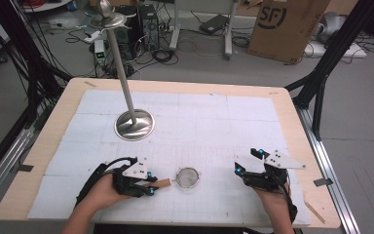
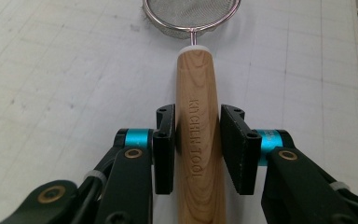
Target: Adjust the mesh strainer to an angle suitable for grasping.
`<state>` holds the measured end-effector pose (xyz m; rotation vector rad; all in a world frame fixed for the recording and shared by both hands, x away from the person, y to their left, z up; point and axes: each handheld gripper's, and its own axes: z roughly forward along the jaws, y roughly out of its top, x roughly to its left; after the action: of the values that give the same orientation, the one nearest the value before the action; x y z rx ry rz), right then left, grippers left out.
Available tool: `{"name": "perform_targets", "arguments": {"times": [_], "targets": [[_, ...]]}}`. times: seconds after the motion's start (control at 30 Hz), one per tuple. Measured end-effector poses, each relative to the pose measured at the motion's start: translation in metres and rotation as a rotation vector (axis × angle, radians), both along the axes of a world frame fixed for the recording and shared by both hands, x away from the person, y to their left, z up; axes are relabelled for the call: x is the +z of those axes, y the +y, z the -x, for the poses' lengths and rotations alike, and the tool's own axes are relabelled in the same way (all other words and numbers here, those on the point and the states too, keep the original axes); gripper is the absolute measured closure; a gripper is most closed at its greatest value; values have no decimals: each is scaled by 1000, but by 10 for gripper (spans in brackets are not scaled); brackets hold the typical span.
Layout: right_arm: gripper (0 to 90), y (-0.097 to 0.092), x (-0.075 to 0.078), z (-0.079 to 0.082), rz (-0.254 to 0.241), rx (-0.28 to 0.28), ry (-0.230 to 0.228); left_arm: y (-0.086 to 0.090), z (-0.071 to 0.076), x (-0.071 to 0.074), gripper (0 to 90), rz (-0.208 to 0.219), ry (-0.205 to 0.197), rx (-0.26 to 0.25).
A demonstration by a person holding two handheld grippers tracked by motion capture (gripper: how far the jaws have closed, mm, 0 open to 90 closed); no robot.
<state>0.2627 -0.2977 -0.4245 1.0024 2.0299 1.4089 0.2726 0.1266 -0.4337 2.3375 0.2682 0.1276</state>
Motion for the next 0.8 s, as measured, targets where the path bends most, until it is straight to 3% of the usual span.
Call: {"name": "perform_targets", "arguments": {"times": [0.17,0.37,0.8], "targets": [[177,-1,1,0,-15,3,-2,-18,-5,0,671,0,0,-22],[177,-2,2,0,-27,2,-1,-34,-11,0,677,16,-1,-23],[178,-1,1,-1,-24,3,-2,-63,-28,-1,682,5,0,-12]]}}
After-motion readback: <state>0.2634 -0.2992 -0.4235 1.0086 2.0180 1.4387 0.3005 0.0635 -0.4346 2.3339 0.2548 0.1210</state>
